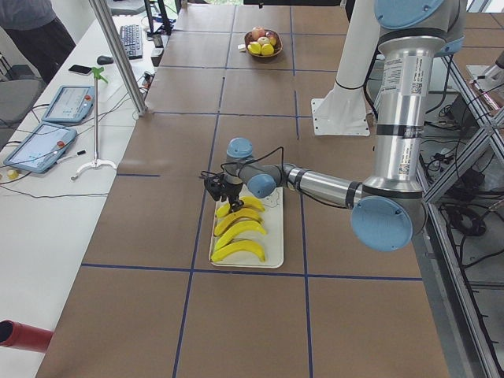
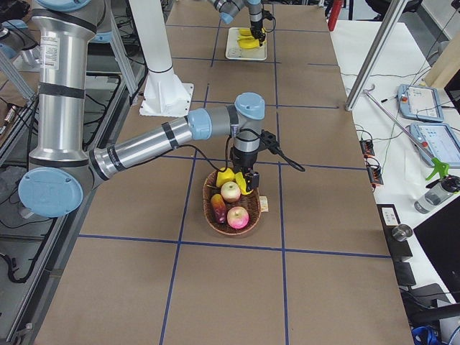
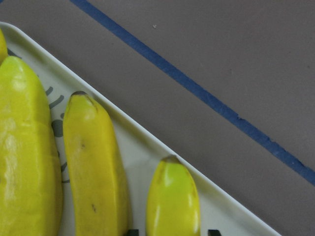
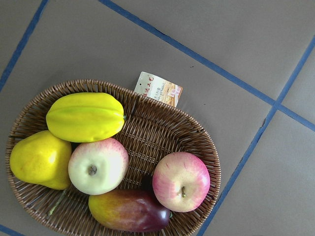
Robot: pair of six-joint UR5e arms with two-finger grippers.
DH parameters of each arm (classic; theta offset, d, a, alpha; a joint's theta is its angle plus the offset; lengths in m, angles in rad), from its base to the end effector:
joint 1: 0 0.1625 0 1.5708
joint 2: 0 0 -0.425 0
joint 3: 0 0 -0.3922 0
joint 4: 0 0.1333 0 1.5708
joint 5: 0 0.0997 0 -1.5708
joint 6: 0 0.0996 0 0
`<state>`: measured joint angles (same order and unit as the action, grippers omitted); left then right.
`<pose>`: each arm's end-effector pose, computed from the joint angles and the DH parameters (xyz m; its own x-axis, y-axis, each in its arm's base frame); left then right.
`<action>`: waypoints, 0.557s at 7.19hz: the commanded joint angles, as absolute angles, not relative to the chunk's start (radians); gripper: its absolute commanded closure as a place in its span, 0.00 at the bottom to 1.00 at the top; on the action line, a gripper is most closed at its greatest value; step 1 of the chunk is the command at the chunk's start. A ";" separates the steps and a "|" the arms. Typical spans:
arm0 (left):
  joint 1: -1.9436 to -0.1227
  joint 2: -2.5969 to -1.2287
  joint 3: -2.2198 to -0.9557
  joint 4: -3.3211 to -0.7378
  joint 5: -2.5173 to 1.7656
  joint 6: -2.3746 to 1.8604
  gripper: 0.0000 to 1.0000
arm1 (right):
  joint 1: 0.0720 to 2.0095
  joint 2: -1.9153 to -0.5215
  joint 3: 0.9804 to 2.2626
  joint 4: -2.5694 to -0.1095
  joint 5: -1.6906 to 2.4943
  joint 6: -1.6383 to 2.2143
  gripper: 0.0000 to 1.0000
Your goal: Transfer all bananas from basket to plate
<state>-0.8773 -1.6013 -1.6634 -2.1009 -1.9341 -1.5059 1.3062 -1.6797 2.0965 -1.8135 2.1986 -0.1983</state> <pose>0.2686 -0.4763 0.5525 0.5442 -0.5599 -0.6248 0.5466 0.8016 -0.2422 -0.0388 -0.4294 0.4883 0.6890 -0.4911 0.5330 0.4012 0.8709 0.2838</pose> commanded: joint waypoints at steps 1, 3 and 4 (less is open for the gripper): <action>-0.981 -1.554 -1.712 -2.097 -2.045 -1.267 0.00 | 1.337 -1.706 2.097 -1.813 2.200 -0.204 0.01; -1.124 -1.504 -1.740 -2.092 -2.185 -0.939 0.00 | 1.383 -1.741 2.082 -1.813 2.238 -0.268 0.01; -1.173 -1.461 -1.744 -2.091 -2.192 -0.770 0.00 | 1.431 -1.761 2.042 -1.813 2.267 -0.338 0.01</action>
<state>-1.1051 -1.5048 -1.7361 -2.0926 -2.1586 -0.9728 1.3834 -1.7370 2.0767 -1.8132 2.2340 -0.2694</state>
